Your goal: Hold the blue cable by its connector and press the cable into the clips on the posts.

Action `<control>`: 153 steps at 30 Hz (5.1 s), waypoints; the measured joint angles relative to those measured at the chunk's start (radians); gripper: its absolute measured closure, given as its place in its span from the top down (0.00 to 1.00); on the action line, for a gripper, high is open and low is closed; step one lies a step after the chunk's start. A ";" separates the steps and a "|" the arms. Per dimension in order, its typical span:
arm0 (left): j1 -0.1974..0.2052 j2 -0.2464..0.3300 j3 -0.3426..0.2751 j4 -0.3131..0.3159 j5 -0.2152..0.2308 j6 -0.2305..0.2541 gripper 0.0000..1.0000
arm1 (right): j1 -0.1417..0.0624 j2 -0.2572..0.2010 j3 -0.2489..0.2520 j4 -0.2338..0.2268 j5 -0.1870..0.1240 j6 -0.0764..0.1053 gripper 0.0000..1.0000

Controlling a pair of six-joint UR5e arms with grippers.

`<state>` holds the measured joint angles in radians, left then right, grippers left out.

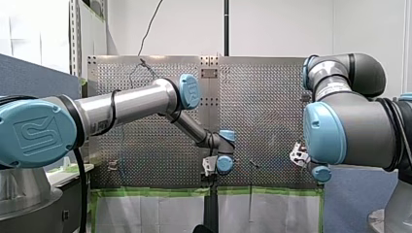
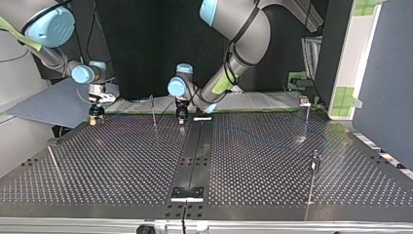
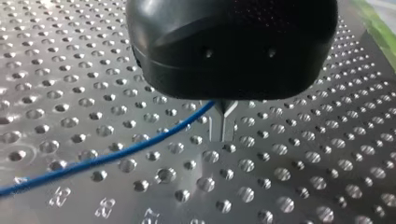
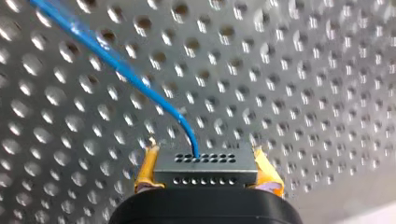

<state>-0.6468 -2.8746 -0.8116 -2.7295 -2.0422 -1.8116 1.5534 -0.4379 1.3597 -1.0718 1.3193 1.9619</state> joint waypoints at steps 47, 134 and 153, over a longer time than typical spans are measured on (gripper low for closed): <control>-0.064 0.036 -0.080 -0.121 0.205 0.156 1.00 | 0.005 0.002 0.000 0.036 0.114 0.018 0.00; -0.132 0.152 -0.206 -0.122 0.279 0.184 1.00 | 0.041 0.003 0.000 0.056 0.114 -0.004 0.00; -0.128 0.308 -0.361 0.032 0.136 0.139 1.00 | 0.055 0.003 0.000 0.056 0.114 -0.004 0.00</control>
<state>-0.7746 -2.5670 -1.1729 -2.6977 -1.9067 -1.6729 1.6084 -0.4351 1.3598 -1.0157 1.4329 1.9576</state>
